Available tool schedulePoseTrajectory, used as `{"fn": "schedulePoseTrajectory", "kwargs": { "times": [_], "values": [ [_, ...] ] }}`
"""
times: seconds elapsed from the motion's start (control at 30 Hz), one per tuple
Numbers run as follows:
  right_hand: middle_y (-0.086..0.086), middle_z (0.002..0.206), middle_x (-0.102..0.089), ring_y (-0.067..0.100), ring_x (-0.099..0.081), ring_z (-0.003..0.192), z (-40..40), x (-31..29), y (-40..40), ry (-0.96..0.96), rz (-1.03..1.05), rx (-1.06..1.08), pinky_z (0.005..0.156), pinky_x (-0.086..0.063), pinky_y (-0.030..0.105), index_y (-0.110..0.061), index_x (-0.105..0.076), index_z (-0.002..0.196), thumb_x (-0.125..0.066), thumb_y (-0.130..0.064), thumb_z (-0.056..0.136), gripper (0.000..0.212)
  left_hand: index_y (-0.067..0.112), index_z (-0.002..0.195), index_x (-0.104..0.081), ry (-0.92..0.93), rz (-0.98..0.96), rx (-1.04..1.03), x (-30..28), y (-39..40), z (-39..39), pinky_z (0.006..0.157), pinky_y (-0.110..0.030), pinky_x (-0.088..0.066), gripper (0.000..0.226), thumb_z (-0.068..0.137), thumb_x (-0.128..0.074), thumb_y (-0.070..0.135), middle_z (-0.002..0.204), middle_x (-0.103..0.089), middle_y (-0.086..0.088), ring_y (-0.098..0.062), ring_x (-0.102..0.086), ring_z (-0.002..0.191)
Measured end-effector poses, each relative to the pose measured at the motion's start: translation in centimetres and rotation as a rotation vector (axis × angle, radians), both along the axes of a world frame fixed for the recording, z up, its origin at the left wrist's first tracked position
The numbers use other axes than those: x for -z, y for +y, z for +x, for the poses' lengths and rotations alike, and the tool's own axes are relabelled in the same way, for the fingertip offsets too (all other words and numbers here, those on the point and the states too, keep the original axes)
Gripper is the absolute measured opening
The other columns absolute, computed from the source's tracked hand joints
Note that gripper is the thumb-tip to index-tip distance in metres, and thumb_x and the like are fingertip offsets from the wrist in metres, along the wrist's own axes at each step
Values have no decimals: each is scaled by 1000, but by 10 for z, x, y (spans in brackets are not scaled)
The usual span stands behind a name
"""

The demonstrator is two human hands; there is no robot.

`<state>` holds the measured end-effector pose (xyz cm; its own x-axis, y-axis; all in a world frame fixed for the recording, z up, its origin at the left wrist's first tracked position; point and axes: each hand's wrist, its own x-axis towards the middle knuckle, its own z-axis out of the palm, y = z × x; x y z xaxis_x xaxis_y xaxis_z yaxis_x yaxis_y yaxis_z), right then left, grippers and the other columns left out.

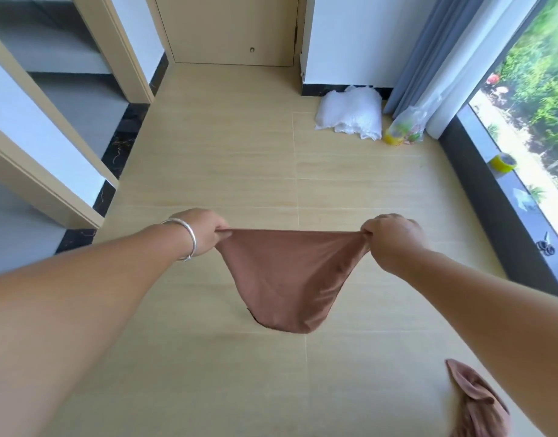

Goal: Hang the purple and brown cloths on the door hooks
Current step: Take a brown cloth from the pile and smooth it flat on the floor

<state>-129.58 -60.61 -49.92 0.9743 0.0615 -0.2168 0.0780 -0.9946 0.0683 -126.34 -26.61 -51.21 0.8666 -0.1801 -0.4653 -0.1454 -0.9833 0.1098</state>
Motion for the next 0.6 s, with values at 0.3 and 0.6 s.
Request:
{"fn": "schedulePoseTrajectory", "kwargs": {
  "times": [0.3,0.6],
  "values": [
    [-7,105,-62,18,-49,109,-17,6,-15,-21,95,-49,80,-34,29,-33,-66,102,-42,-18,95,29,32,80,-69,-94,-32,-58,-10,3,-43,56,-28,-40,23,93,-55,44,70,-63,6,-20,-59,69],
    [-11,105,-63,14,-49,111,-127,143,-29,239,220,-79,83,-40,28,-31,-69,103,-49,-40,96,23,23,93,-65,138,-94,-24,131,10,-163,74,-32,-47,23,93,-55,44,92,-64,8,-17,-60,88]
  ]
}}
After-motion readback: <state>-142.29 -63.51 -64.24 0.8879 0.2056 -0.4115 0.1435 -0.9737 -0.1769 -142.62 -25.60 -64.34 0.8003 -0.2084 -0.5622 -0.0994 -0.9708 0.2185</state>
